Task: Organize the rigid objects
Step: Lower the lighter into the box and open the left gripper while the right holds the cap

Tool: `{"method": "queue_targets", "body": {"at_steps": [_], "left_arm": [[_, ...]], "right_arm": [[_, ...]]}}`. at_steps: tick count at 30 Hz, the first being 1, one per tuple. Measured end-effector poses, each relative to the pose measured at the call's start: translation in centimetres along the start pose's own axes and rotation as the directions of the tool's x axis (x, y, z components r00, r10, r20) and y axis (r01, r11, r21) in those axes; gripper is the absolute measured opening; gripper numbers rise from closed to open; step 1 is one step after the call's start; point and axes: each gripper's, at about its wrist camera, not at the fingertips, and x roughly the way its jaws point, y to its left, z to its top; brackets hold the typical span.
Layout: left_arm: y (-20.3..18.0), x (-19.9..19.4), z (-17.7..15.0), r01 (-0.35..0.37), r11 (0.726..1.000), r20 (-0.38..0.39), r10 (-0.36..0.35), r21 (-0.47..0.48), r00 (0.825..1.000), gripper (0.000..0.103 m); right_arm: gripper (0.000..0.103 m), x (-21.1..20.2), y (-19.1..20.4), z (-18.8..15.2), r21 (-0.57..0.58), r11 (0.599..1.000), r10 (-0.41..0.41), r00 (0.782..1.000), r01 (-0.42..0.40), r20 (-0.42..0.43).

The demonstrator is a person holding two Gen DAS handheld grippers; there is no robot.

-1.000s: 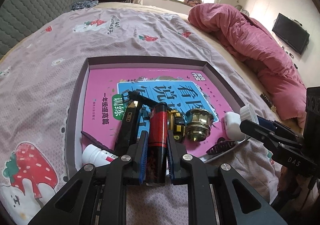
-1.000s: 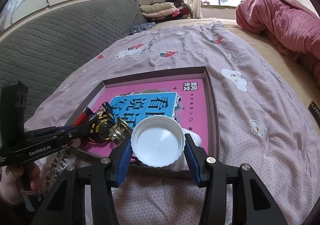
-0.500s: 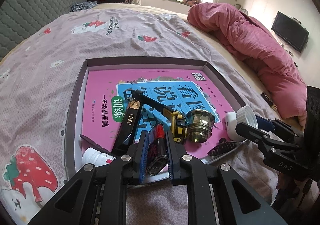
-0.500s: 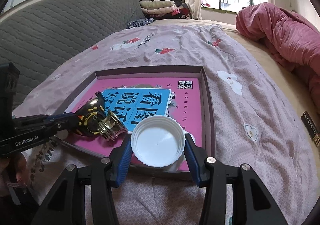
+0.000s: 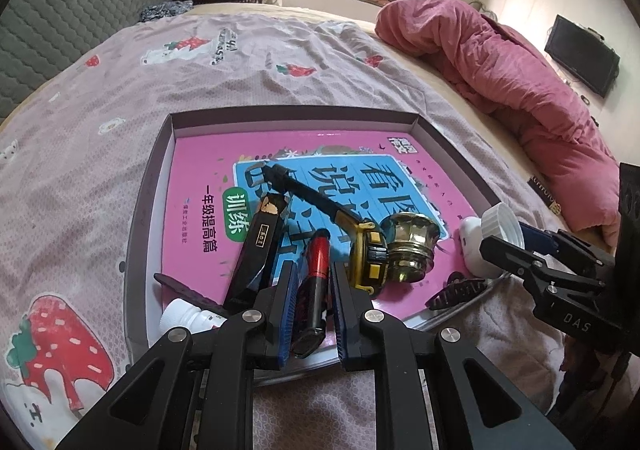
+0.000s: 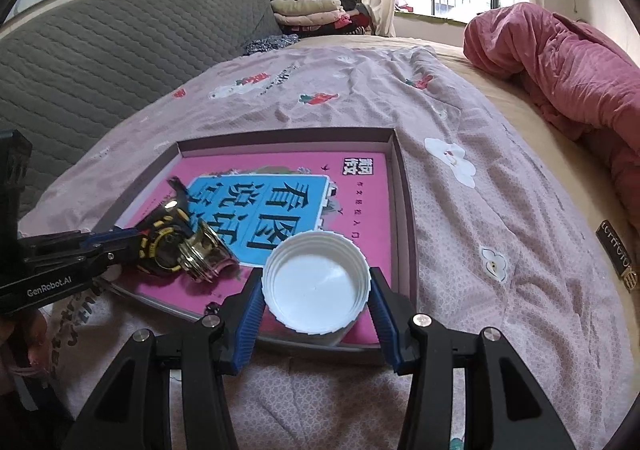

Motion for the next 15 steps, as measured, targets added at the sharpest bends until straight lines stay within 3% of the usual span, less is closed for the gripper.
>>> {"method": "queue_targets", "body": {"at_steps": [15], "left_arm": [[0.06, 0.10, 0.06, 0.001, 1.000, 0.001, -0.001, -0.002, 1.000, 0.017]], "right_arm": [[0.050, 0.25, 0.20, -0.28, -0.009, 1.000, -0.024, 1.000, 0.023, -0.012]]}}
